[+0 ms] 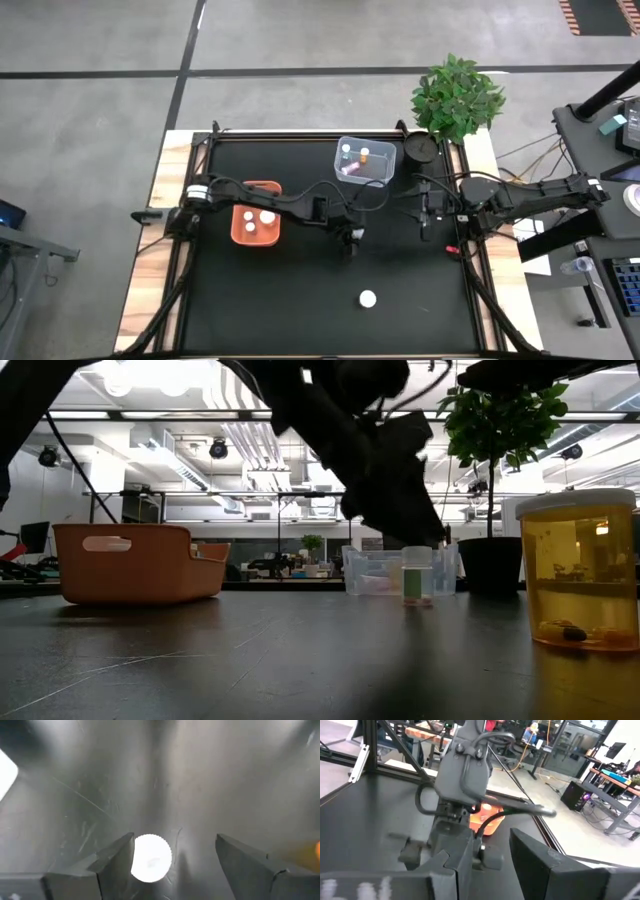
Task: Pick and place medicine bottles into bin by pill shape (circle, oval)
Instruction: Put the transparent capsule pill bottle into the orange bin
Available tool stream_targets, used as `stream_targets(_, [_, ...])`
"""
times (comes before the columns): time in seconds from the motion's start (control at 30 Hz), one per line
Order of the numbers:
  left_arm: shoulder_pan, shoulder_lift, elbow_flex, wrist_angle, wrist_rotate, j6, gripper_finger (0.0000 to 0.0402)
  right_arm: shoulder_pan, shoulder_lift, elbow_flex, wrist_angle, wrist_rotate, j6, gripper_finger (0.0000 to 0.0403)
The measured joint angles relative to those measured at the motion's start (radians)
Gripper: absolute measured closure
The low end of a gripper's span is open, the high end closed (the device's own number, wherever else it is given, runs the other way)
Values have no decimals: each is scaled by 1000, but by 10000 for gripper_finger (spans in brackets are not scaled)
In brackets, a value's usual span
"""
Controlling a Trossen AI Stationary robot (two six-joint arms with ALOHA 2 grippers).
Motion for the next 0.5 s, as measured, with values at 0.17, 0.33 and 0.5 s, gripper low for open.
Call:
stream_targets(0.17, [1, 21, 0, 23, -11, 12, 139, 0, 1, 0, 0, 0, 0, 283])
stream_targets(0.33, [2, 26, -1, 13, -36, 19, 139, 0, 2, 0, 0, 0, 0, 284])
stream_targets(0.5, [1, 27, 0, 16, -36, 31, 139, 0, 2, 0, 0, 0, 0, 284])
